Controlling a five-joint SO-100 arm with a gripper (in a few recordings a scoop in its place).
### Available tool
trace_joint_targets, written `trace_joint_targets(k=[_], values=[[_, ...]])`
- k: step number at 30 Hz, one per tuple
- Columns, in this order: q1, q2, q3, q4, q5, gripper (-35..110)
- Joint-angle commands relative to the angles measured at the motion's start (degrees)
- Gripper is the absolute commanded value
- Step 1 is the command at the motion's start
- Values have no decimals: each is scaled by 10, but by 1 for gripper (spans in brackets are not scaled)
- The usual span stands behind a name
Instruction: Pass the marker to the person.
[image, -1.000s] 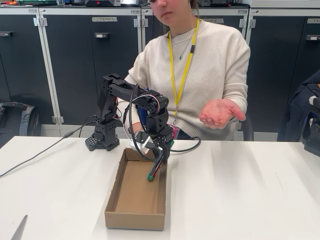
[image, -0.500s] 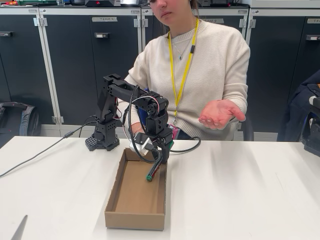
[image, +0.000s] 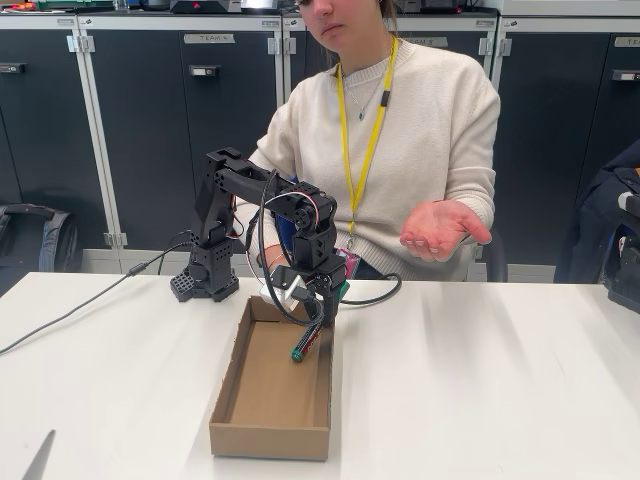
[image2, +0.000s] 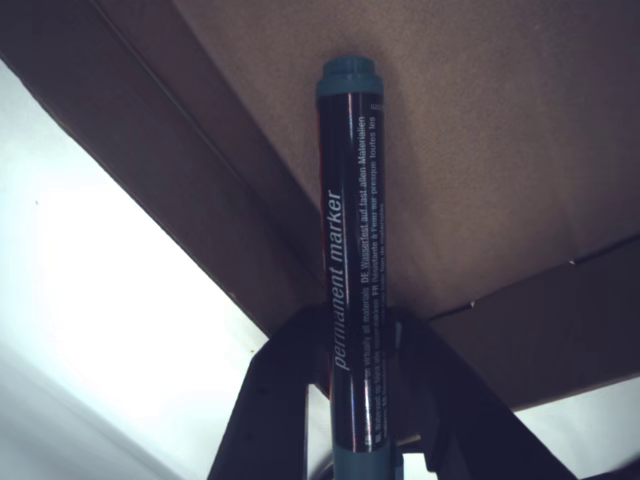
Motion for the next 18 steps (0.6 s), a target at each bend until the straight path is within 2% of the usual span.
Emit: trace_joint_targets(k=[1,11,18], values=[[-1,11,-11,-4,-4,-5],[17,154,-134,125,-59,-5],[40,201,-182,140,-144,-5]])
